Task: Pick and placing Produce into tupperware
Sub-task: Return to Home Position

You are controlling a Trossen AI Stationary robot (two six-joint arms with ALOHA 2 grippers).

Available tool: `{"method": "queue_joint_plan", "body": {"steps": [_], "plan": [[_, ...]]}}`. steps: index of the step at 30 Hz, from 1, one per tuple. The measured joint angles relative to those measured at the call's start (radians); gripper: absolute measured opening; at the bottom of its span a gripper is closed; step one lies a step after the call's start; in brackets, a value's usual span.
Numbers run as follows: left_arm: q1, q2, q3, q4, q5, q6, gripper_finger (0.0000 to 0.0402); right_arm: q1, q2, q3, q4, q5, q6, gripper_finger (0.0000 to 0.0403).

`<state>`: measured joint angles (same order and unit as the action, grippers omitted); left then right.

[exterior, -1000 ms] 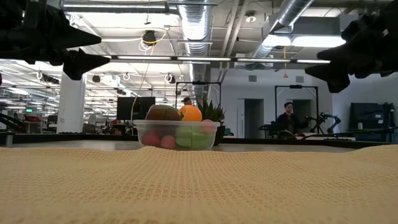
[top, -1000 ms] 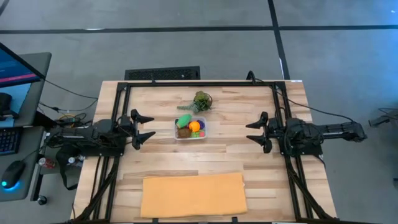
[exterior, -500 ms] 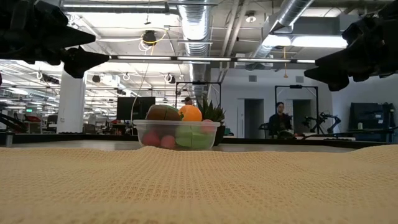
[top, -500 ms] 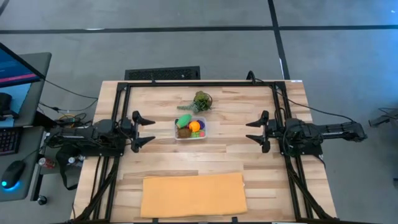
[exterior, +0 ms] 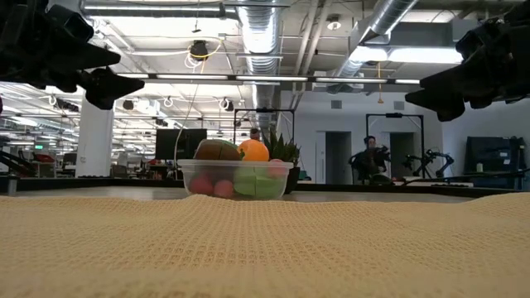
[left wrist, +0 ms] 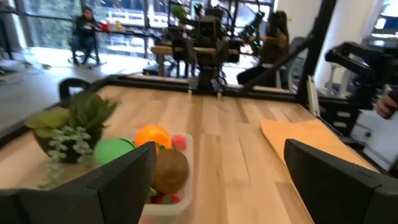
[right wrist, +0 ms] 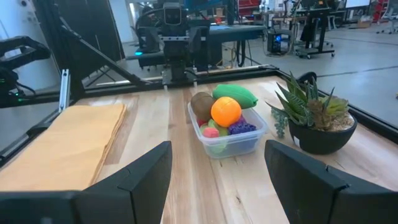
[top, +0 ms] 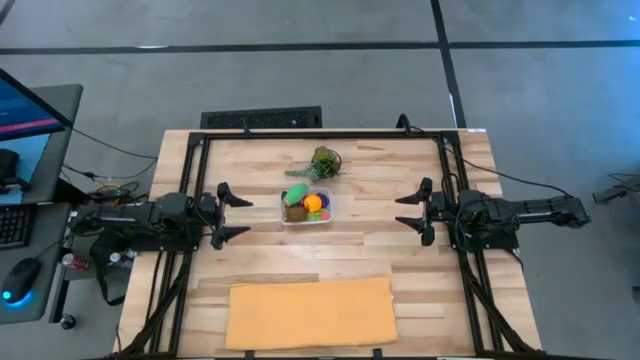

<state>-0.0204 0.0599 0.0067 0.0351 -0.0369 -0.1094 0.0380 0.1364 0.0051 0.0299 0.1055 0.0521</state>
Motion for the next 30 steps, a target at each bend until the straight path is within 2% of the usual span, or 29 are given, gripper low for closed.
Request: {"method": "queue_joint_plan", "body": {"steps": [9, 17, 25, 30], "plan": [[0.000, 0.011, 0.000, -0.004, 0.042, 0.001, 0.0343, 0.000, 0.000, 0.000, 0.000, 0.000, 0.000, 0.0249], [-0.001, 0.002, 0.000, 0.030, 0.189, 0.079, 0.0343, 0.000, 0.000, 0.000, 0.000, 0.000, 0.000, 0.0249], [-0.001, -0.059, 0.000, 0.028, 0.125, 0.116, 0.0343, 0.000, 0.000, -0.001, 0.000, -0.001, 0.000, 0.0249], [-0.001, -0.055, 0.000, 0.026, 0.067, 0.056, 0.0343, 0.000, 0.000, -0.001, 0.000, -0.001, 0.000, 0.0249]]}}
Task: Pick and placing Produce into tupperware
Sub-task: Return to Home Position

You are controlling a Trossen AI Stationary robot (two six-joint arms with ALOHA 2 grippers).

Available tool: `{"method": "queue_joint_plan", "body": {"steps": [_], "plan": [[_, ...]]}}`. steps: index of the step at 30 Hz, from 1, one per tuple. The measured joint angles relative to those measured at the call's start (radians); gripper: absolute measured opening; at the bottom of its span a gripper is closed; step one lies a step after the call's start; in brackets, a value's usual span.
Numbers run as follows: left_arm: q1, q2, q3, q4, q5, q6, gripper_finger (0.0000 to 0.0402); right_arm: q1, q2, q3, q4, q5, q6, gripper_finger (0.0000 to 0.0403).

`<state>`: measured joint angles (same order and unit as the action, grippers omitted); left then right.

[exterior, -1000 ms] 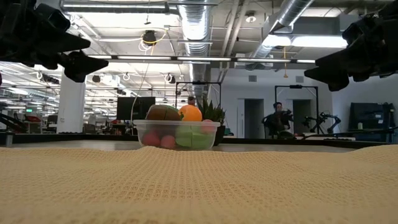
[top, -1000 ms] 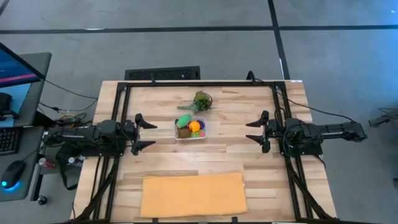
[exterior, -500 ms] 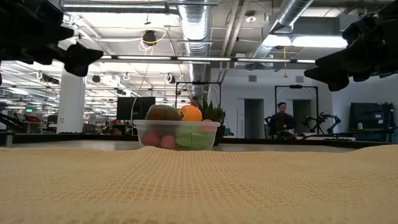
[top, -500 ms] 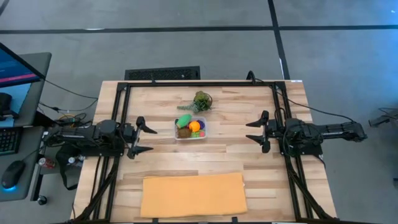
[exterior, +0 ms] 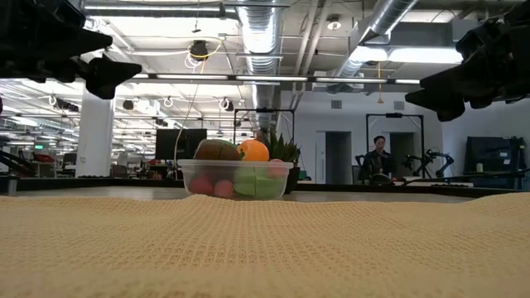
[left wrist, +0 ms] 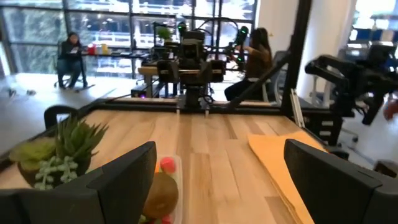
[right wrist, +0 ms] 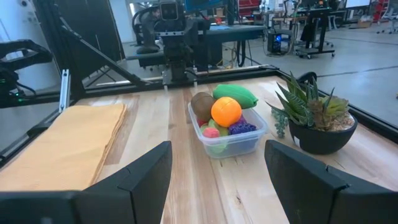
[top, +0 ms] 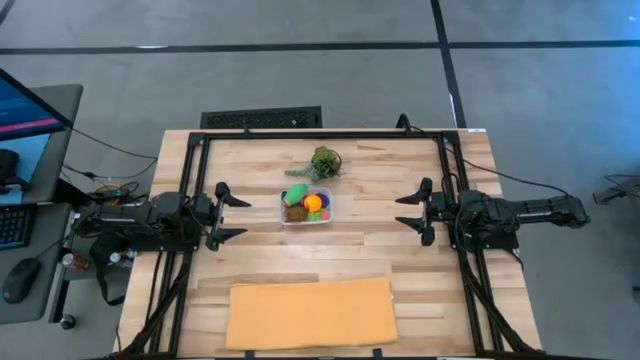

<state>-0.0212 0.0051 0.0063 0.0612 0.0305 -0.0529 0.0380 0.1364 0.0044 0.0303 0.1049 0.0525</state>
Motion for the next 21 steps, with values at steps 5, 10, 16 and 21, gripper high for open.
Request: {"method": "queue_joint_plan", "body": {"steps": [5, 10, 16, 21], "plan": [[0.000, 0.000, 0.000, -0.027, -0.011, -0.063, 0.0343, 0.000, 0.000, 0.000, 0.000, 0.000, 0.000, 0.0249], [0.000, 0.001, 0.000, -0.027, -0.017, -0.064, 0.0343, 0.000, 0.000, 0.000, 0.000, 0.000, 0.000, 0.0249], [0.000, 0.001, 0.000, -0.027, -0.017, -0.063, 0.0343, 0.000, 0.000, 0.000, 0.000, 0.000, 0.000, 0.0249], [0.000, 0.001, 0.000, -0.027, -0.017, -0.068, 0.0343, 0.000, 0.000, 0.000, 0.000, 0.000, 0.000, 0.0249]]}}
